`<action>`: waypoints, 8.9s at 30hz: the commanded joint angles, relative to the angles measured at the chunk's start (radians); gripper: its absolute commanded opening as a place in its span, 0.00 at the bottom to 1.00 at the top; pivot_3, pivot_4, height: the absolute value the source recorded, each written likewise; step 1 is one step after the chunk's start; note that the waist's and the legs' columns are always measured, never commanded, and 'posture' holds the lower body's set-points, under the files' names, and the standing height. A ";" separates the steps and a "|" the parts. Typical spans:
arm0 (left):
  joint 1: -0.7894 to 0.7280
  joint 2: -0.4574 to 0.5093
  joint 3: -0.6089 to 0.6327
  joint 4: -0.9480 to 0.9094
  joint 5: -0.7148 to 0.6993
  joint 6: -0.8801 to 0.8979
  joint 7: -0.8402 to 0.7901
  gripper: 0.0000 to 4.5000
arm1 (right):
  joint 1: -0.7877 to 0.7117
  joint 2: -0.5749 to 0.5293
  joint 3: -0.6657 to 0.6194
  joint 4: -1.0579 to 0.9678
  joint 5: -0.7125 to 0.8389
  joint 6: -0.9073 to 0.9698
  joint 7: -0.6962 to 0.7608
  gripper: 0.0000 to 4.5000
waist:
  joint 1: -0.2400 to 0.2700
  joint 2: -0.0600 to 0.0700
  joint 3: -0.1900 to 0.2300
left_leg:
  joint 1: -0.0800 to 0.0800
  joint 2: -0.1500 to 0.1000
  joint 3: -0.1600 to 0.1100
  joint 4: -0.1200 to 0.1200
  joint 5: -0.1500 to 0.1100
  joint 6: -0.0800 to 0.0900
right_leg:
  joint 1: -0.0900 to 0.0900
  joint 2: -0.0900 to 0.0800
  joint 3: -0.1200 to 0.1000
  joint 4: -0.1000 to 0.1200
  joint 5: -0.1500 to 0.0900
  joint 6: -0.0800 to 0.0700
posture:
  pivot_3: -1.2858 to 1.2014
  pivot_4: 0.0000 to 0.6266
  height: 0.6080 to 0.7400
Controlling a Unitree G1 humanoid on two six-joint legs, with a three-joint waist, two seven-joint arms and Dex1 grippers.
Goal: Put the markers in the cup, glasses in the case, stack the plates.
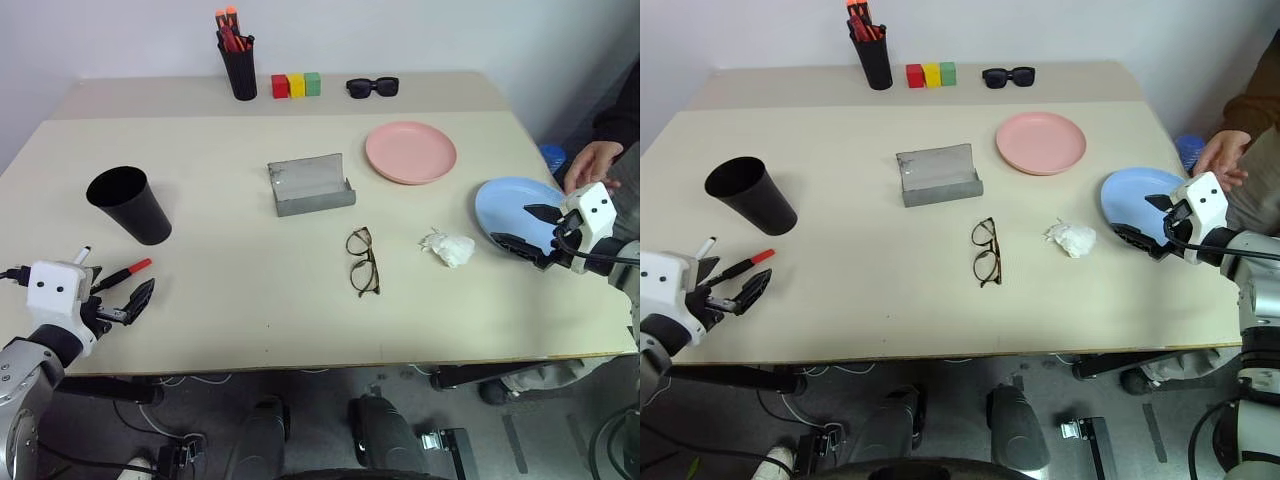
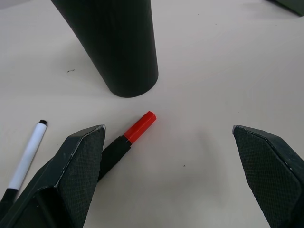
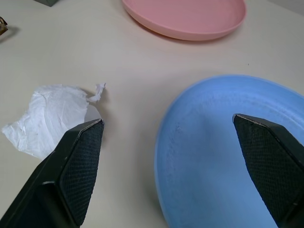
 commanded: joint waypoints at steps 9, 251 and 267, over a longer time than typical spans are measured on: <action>0.002 -0.016 0.020 -0.031 0.001 -0.016 0.009 0.98 | -0.033 -0.004 -0.010 -0.004 -0.005 -0.020 0.000 0.98 | 0.000 0.000 0.000 | 0.000 0.000 0.000 0.000 0.000 0.000 | 0.000 0.000 0.000 0.000 0.000 0.000 | 0.52 0.24 1.00; -1.054 0.136 -0.884 0.760 0.394 -0.471 -0.980 0.01 | 0.041 0.241 0.151 -0.895 0.419 0.803 -0.390 1.00 | 0.001 -0.005 -0.001 | -0.003 0.000 -0.003 0.000 0.001 -0.001 | -0.006 0.001 -0.002 0.008 -0.001 0.000 | 0.52 0.24 1.00; -0.885 0.109 -0.716 0.462 0.273 -0.218 -0.772 0.74 | -0.105 0.422 0.145 -0.699 0.424 1.055 -0.575 1.00 | -0.003 -0.005 -0.001 | -0.003 0.000 -0.003 0.001 0.000 0.000 | -0.005 0.001 -0.002 0.009 -0.001 0.000 | 0.52 0.24 1.00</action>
